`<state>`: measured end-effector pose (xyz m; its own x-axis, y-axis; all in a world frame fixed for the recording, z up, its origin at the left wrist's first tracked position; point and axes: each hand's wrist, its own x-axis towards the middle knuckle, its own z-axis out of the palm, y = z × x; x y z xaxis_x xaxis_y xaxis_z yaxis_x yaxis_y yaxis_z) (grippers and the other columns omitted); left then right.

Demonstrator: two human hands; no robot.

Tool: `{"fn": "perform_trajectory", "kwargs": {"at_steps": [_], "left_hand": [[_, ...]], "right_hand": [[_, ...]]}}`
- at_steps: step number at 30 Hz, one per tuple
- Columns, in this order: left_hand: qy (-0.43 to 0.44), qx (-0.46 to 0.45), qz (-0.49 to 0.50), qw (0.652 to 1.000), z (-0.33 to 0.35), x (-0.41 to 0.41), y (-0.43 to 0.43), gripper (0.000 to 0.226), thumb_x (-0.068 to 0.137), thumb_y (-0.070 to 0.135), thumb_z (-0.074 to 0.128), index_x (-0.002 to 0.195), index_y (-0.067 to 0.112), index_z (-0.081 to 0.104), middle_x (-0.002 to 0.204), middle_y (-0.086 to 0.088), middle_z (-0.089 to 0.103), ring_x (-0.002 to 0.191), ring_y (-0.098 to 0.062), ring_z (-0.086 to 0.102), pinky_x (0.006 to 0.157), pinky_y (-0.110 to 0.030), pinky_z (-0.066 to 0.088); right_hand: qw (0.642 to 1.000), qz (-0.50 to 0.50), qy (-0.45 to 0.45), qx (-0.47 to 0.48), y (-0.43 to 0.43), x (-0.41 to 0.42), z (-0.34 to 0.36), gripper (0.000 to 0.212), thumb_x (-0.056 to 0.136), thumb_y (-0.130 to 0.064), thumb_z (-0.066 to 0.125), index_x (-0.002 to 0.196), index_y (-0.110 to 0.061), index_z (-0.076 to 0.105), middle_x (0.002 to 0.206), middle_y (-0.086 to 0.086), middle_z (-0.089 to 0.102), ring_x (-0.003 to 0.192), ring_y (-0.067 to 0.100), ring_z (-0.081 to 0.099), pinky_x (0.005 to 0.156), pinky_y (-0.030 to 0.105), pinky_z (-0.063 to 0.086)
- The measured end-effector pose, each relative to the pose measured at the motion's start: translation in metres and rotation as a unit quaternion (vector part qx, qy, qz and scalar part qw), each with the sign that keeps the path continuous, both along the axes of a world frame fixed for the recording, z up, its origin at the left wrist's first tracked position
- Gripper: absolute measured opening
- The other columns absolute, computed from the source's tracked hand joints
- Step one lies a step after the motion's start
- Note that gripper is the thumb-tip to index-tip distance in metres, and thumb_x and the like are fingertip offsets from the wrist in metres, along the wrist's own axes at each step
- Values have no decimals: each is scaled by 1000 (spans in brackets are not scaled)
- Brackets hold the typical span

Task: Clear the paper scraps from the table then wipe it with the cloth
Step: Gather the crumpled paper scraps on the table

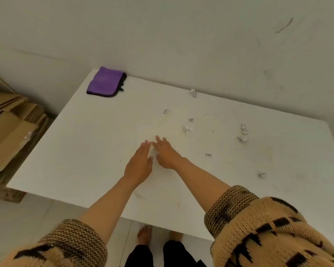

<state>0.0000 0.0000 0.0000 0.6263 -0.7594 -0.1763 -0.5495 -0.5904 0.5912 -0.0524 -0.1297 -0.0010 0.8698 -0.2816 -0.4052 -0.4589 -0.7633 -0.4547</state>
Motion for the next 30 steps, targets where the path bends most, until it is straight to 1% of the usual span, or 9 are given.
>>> {"fn": "perform_trajectory", "kwargs": {"at_steps": [4, 7, 9, 16, 20, 23, 26, 28, 30], "left_hand": [[10, -20, 26, 999, -9, -5, 11, 47, 98, 19, 38, 145, 19, 28, 150, 1, 33, 136, -14, 33, 107, -32, 33], [24, -28, 30, 999, -17, -6, 18, 43, 98, 16, 40, 140, 19, 37, 146, 1, 39, 133, -14, 37, 106, -31, 34], [18, -34, 24, 999, -21, -7, 20, 41, 97, 14, 41, 137, 19, 41, 144, 0, 41, 131, -14, 39, 104, -29, 35], [-2, -38, -30, 999, -30, -24, 10, 39, 95, 11, 45, 134, 16, 46, 142, -2, 43, 132, -15, 38, 105, -22, 29], [-6, -41, -87, 995, -39, -35, -1, 40, 97, 13, 43, 137, 16, 43, 148, 3, 35, 139, -13, 28, 108, -20, 18], [-15, -49, -116, 992, -47, -42, -7, 41, 98, 16, 43, 138, 17, 42, 150, 3, 32, 140, -12, 25, 110, -20, 16], [-17, -66, -148, 987, -51, -45, -14, 42, 96, 31, 39, 133, 16, 49, 145, -1, 41, 137, -15, 31, 112, -31, 27], [-21, -85, -161, 983, -52, -46, -16, 48, 92, 43, 37, 129, 17, 54, 139, -1, 49, 134, -15, 38, 109, -33, 31], [0, -104, -149, 983, -50, -49, -20, 41, 91, 39, 51, 128, 19, 56, 135, 2, 53, 129, -12, 42, 106, -26, 32]], "right_hand": [[999, 30, 1, -29, -1, 3, -9, 59, 92, 7, 37, 146, -9, 22, 156, 8, 12, 144, 28, 5, 116, 37, 18], [997, 13, -64, -47, -3, -10, -21, 44, 91, 7, 39, 134, -2, 44, 137, 14, 44, 125, 30, 33, 101, 31, 34], [992, -16, -117, -33, -3, -28, -26, 36, 92, 5, 41, 126, -1, 53, 125, 15, 53, 112, 30, 40, 92, 30, 36], [947, -182, -263, 25, 13, -97, -31, 21, 89, -4, 56, 110, -8, 58, 102, 5, 52, 93, 14, 45, 79, 13, 38], [947, -203, -250, 24, 10, -115, -38, 13, 88, -4, 57, 101, -7, 61, 100, 4, 54, 91, 12, 46, 78, 6, 36], [964, -156, -213, 20, 5, -119, -38, 16, 91, -11, 55, 105, -7, 62, 103, 5, 55, 94, 12, 46, 80, 11, 38], [964, -149, -219, 10, -8, -116, -27, 19, 93, -15, 52, 107, -8, 63, 104, 4, 57, 101, 14, 46, 84, 13, 35], [950, -197, -241, -8, -25, -115, -20, 19, 91, -6, 51, 105, -6, 64, 105, 8, 58, 103, 18, 46, 85, 12, 30], [933, -269, -238, -42, -48, -117, -23, 28, 89, 3, 47, 112, -2, 61, 116, 13, 57, 112, 25, 44, 95, 18, 31]]}}
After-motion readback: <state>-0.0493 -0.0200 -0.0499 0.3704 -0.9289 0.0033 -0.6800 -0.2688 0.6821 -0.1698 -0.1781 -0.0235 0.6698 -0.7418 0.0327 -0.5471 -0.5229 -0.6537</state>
